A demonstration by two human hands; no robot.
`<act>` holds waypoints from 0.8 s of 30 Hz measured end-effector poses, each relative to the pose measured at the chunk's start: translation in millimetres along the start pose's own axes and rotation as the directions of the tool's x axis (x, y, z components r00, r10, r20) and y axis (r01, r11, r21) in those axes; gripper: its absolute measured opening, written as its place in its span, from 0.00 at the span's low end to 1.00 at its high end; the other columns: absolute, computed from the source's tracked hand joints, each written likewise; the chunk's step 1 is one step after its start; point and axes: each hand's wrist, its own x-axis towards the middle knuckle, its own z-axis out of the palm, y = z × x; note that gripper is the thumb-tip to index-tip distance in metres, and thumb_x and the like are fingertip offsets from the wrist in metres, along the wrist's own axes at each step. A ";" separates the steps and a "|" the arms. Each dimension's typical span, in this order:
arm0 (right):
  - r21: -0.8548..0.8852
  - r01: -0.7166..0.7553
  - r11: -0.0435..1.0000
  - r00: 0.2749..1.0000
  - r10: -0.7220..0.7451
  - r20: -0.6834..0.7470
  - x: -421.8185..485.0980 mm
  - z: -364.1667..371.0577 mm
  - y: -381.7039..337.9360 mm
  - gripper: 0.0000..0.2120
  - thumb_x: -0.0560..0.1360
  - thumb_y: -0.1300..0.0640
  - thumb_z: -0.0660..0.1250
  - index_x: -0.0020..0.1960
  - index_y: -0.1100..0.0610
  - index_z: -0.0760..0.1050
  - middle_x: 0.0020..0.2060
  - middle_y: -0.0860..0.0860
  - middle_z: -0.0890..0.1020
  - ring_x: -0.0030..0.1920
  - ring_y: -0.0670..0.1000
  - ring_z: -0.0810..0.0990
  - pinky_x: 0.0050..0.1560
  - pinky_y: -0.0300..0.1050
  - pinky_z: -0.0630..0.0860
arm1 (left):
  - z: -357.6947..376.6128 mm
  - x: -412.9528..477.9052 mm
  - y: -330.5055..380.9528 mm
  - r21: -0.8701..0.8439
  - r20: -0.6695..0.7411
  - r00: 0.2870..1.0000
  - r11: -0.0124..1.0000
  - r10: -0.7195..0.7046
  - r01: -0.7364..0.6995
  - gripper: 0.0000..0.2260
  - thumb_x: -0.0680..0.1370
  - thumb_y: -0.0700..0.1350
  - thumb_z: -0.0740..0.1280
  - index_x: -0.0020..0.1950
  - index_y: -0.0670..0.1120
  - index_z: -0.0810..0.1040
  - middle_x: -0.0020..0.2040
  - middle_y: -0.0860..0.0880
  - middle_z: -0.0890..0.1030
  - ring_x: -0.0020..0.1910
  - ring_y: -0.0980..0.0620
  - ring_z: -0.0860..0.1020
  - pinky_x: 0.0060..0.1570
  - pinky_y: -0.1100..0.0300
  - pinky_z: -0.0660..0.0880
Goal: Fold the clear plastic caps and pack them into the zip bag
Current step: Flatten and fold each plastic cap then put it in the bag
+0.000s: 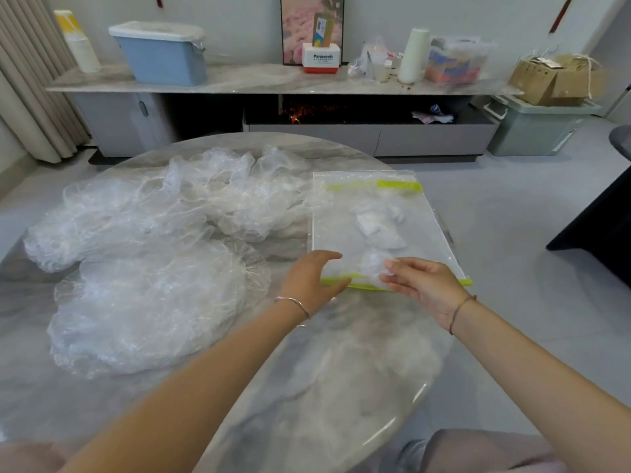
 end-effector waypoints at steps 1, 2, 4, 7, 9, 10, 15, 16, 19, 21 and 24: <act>-0.003 0.009 1.000 1.000 -0.009 -0.020 2.7 -5.9 -2.4 0.05 0.73 0.64 0.69 0.48 0.65 0.77 0.39 0.57 0.82 0.36 0.47 0.84 0.40 0.35 0.80 | 5.3 9.2 -3.6 0.164 0.065 0.997 0.985 0.050 -0.061 0.25 0.74 0.54 0.70 0.69 0.51 0.70 0.67 0.53 0.71 0.65 0.54 0.67 0.65 0.63 0.61; -0.009 0.016 1.000 0.999 -0.016 -0.032 4.6 -10.6 -4.3 0.04 0.73 0.64 0.69 0.46 0.64 0.78 0.39 0.57 0.82 0.36 0.47 0.84 0.40 0.35 0.80 | 9.5 17.8 -5.8 0.276 0.120 0.991 0.957 0.059 -0.090 0.29 0.73 0.56 0.69 0.72 0.52 0.66 0.71 0.52 0.66 0.70 0.52 0.63 0.68 0.60 0.59; -0.013 0.026 1.000 0.999 -0.027 -0.034 6.7 -15.0 -6.4 0.02 0.73 0.64 0.69 0.44 0.62 0.78 0.38 0.56 0.82 0.35 0.46 0.84 0.39 0.34 0.79 | 14.1 32.2 -8.2 0.383 0.171 0.985 0.921 0.010 -0.076 0.29 0.75 0.57 0.67 0.73 0.55 0.62 0.74 0.53 0.62 0.73 0.50 0.59 0.70 0.56 0.59; -0.023 0.075 0.997 0.996 -0.075 -0.037 9.6 -17.2 -9.2 0.03 0.73 0.64 0.70 0.45 0.64 0.78 0.38 0.57 0.82 0.35 0.46 0.83 0.39 0.33 0.79 | 11.6 48.1 -5.8 0.376 0.166 0.986 0.926 -0.026 -0.039 0.18 0.79 0.52 0.62 0.70 0.56 0.69 0.70 0.52 0.71 0.68 0.50 0.68 0.63 0.57 0.67; -0.154 0.186 0.971 0.980 -0.194 -0.039 11.1 -16.1 -7.8 0.03 0.72 0.64 0.71 0.44 0.63 0.79 0.38 0.58 0.82 0.34 0.46 0.83 0.39 0.33 0.78 | 3.4 53.3 2.8 0.319 0.084 0.996 0.948 -0.009 -0.018 0.15 0.81 0.53 0.59 0.67 0.56 0.73 0.64 0.50 0.76 0.63 0.48 0.74 0.57 0.56 0.71; -0.271 0.256 0.928 0.962 -0.271 -0.022 11.9 -14.1 -5.4 0.02 0.72 0.64 0.72 0.42 0.61 0.79 0.37 0.57 0.83 0.34 0.45 0.82 0.39 0.33 0.77 | -1.4 55.0 8.6 0.277 0.034 0.999 0.961 0.014 -0.023 0.15 0.81 0.53 0.57 0.67 0.55 0.73 0.63 0.49 0.78 0.61 0.46 0.75 0.55 0.55 0.71; -0.552 0.569 0.610 0.774 -0.625 0.107 23.0 2.2 11.3 0.04 0.72 0.64 0.71 0.41 0.57 0.80 0.39 0.50 0.81 0.37 0.43 0.81 0.42 0.32 0.77 | -19.7 50.0 39.8 0.246 -0.065 0.993 0.966 0.103 -0.084 0.19 0.83 0.52 0.47 0.74 0.57 0.62 0.54 0.43 0.79 0.53 0.42 0.77 0.47 0.53 0.71; -0.597 0.612 0.519 0.716 -0.684 0.139 27.0 3.6 12.0 0.02 0.73 0.63 0.70 0.43 0.58 0.81 0.40 0.50 0.81 0.39 0.46 0.81 0.45 0.36 0.78 | -22.0 46.6 44.0 0.241 -0.072 0.989 0.965 0.126 -0.105 0.19 0.83 0.52 0.47 0.74 0.57 0.61 0.55 0.43 0.79 0.53 0.43 0.77 0.46 0.53 0.71; -0.777 0.539 0.326 0.729 -0.642 0.236 42.2 4.6 13.2 0.07 0.75 0.60 0.67 0.52 0.59 0.80 0.48 0.53 0.82 0.49 0.55 0.81 0.52 0.47 0.76 | -27.6 37.6 54.4 0.233 -0.069 0.985 0.963 0.157 -0.137 0.19 0.83 0.53 0.46 0.74 0.58 0.60 0.57 0.44 0.78 0.53 0.43 0.76 0.47 0.53 0.72; -0.891 0.393 0.227 0.852 -0.455 0.260 52.7 5.5 16.8 0.14 0.78 0.55 0.62 0.62 0.56 0.76 0.61 0.53 0.78 0.64 0.55 0.73 0.63 0.46 0.67 | -30.8 33.8 60.9 0.250 -0.066 0.985 0.959 0.157 -0.136 0.20 0.83 0.53 0.45 0.74 0.59 0.60 0.57 0.44 0.78 0.53 0.44 0.76 0.48 0.52 0.72; -0.965 0.263 0.001 0.951 -0.170 0.259 68.5 8.7 17.5 0.23 0.81 0.44 0.50 0.74 0.48 0.59 0.75 0.47 0.59 0.76 0.51 0.49 0.73 0.48 0.43 | -36.6 27.0 65.4 0.283 -0.071 0.985 0.950 0.158 -0.132 0.20 0.83 0.53 0.45 0.74 0.59 0.59 0.58 0.46 0.78 0.53 0.45 0.76 0.48 0.53 0.72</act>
